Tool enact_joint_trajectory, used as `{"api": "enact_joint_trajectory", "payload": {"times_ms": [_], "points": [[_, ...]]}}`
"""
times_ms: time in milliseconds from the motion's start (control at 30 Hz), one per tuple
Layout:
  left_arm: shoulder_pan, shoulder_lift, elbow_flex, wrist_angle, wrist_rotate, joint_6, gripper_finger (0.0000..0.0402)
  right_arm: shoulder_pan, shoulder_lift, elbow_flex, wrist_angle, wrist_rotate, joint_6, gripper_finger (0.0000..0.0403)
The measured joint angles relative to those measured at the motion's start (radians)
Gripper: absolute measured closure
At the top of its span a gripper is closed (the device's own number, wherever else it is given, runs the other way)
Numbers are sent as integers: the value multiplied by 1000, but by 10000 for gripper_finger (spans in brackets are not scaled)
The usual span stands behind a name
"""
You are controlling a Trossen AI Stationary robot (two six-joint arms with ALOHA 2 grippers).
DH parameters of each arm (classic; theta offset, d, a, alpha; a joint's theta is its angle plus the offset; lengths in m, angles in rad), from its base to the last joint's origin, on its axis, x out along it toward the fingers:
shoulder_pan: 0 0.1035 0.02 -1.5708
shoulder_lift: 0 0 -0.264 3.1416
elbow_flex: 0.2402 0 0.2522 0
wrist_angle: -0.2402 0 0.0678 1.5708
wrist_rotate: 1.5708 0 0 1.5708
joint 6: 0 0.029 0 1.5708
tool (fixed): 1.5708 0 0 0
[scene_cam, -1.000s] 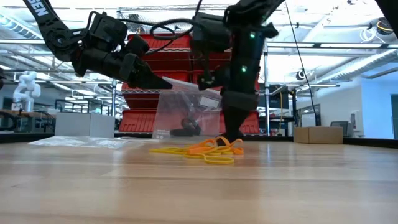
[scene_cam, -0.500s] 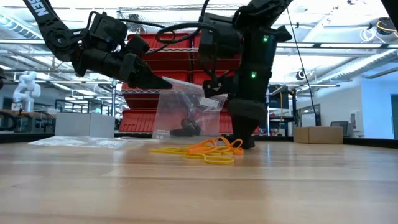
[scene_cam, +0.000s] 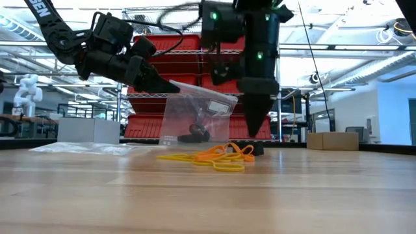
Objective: Sort rubber bands
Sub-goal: Put the black rubber band into the transparent zip bag
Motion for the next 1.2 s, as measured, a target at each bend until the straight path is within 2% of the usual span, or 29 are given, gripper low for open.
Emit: {"api": "enact_joint_trajectory", "payload": {"times_ms": [100, 333, 533, 700, 900, 1033, 1200], "points": [[0, 0, 0, -1, 0, 0, 400, -39, 0, -21, -9, -7, 2, 187], [0, 0, 0, -18, 0, 2, 400, -85, 1, -113, 138, -185, -31, 188], [0, 0, 0, -19, 0, 3, 400, -64, 0, -142, 208, -183, -21, 209], [0, 0, 0, -18, 0, 6, 400, -54, 0, -142, 213, -164, -20, 261], [0, 0, 0, -18, 0, 6, 400, -43, -2, -142, 220, -147, -42, 384], [0, 0, 0, -17, 0, 6, 400, -21, -25, -144, 225, -114, -44, 395], [0, 0, 0, -18, 0, 7, 400, 15, -131, -143, 254, -22, -33, 401]]}}
